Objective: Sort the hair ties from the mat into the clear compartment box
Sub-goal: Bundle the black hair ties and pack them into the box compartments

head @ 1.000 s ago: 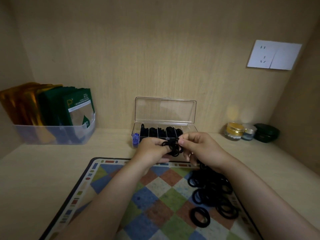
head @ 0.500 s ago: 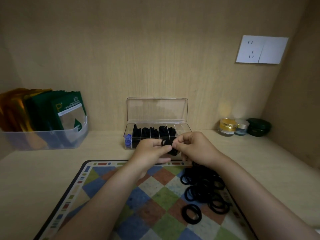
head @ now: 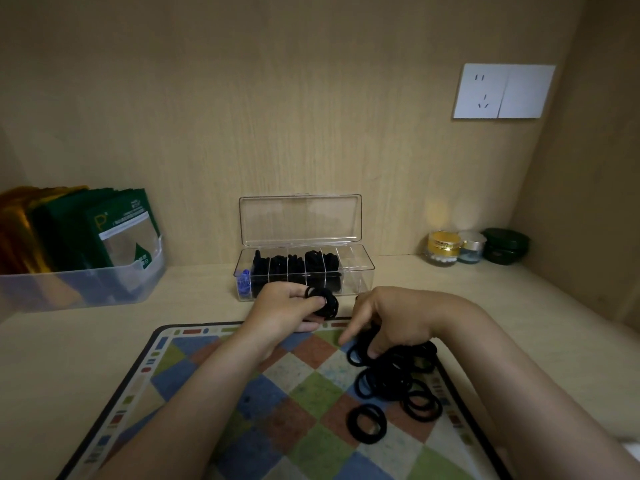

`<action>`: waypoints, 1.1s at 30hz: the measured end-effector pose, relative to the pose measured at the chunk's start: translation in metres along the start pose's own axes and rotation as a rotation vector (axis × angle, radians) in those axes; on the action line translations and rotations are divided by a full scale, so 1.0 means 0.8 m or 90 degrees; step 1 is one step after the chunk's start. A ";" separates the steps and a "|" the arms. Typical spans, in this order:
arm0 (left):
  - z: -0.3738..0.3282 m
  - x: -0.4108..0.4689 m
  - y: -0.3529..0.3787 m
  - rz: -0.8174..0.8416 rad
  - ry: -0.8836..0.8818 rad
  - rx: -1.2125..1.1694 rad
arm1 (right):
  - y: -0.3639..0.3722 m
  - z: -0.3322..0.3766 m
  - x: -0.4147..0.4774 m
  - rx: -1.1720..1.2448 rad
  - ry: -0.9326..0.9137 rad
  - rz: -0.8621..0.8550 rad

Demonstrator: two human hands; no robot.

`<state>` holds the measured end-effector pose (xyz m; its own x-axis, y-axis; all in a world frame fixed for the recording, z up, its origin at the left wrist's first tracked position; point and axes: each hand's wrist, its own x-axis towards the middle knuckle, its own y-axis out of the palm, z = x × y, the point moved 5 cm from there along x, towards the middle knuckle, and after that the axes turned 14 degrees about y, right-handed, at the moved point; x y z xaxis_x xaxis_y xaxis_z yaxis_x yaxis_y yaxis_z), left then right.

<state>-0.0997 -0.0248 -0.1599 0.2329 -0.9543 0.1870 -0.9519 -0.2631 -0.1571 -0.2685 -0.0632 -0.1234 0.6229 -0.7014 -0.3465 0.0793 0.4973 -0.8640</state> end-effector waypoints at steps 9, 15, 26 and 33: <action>0.002 0.001 0.002 -0.008 0.007 0.017 | -0.001 -0.003 0.004 -0.019 0.012 -0.032; -0.002 -0.002 0.007 0.012 0.015 -0.018 | -0.023 0.001 0.004 0.408 -0.053 -0.168; -0.007 -0.007 0.026 0.084 -0.044 -0.182 | -0.010 -0.011 0.030 0.500 0.102 -0.320; 0.000 -0.004 0.022 0.086 0.004 -0.103 | -0.009 -0.003 0.030 0.411 0.061 -0.358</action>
<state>-0.1170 -0.0260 -0.1630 0.1006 -0.9783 0.1809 -0.9940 -0.1066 -0.0235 -0.2559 -0.0851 -0.1262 0.2924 -0.9561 0.0171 0.8015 0.2353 -0.5497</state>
